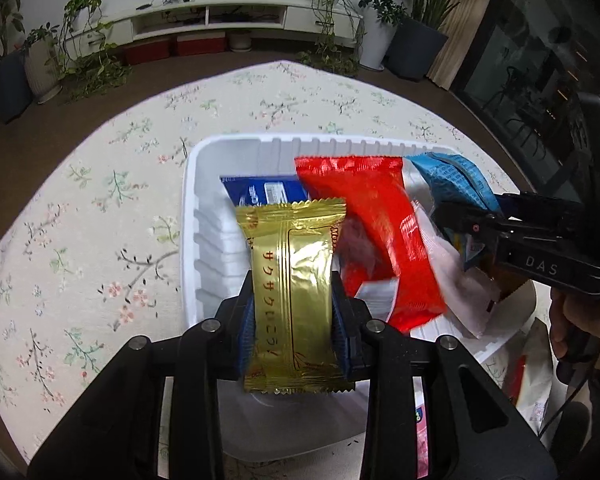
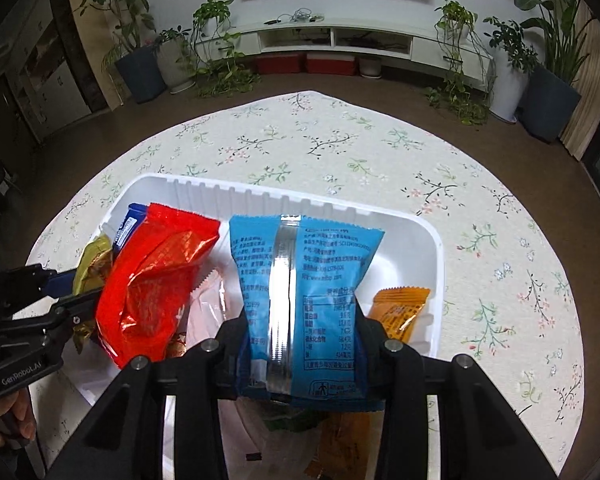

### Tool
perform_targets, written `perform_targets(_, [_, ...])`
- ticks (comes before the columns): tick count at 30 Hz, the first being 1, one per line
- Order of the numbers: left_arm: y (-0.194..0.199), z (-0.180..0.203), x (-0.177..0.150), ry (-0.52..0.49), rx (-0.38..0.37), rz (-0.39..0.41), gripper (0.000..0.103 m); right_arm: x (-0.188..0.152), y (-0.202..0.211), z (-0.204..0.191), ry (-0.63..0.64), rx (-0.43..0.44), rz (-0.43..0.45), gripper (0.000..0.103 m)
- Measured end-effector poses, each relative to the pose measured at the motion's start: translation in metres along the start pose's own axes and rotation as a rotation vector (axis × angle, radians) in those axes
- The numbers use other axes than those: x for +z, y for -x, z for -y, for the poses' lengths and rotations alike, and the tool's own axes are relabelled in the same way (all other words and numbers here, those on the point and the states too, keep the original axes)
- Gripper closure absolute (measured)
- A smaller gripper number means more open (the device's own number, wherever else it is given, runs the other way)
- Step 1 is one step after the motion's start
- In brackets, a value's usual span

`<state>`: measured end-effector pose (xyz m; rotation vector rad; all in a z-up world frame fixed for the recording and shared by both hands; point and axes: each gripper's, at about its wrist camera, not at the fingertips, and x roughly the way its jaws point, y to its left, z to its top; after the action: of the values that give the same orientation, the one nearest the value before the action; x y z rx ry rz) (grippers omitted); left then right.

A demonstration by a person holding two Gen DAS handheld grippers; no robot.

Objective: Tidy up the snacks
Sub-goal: 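Carry the gold wrapper and blue packet into the tray and open both grippers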

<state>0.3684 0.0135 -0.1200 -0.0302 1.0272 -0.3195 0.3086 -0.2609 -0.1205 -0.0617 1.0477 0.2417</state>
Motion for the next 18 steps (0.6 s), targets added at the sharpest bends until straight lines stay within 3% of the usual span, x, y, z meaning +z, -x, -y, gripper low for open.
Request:
perform_targets(9, [-0.008,-0.002,-0.009,0.017,-0.009,-0.013,0.069,-0.002,-0.01,-0.006,0.018,0.002,-0.029,0.057])
perform_targets(18, [-0.005,0.001,-0.014,0.025,-0.017,-0.019,0.059,-0.004,0.0,-0.006,0.023,-0.028,0.005,0.049])
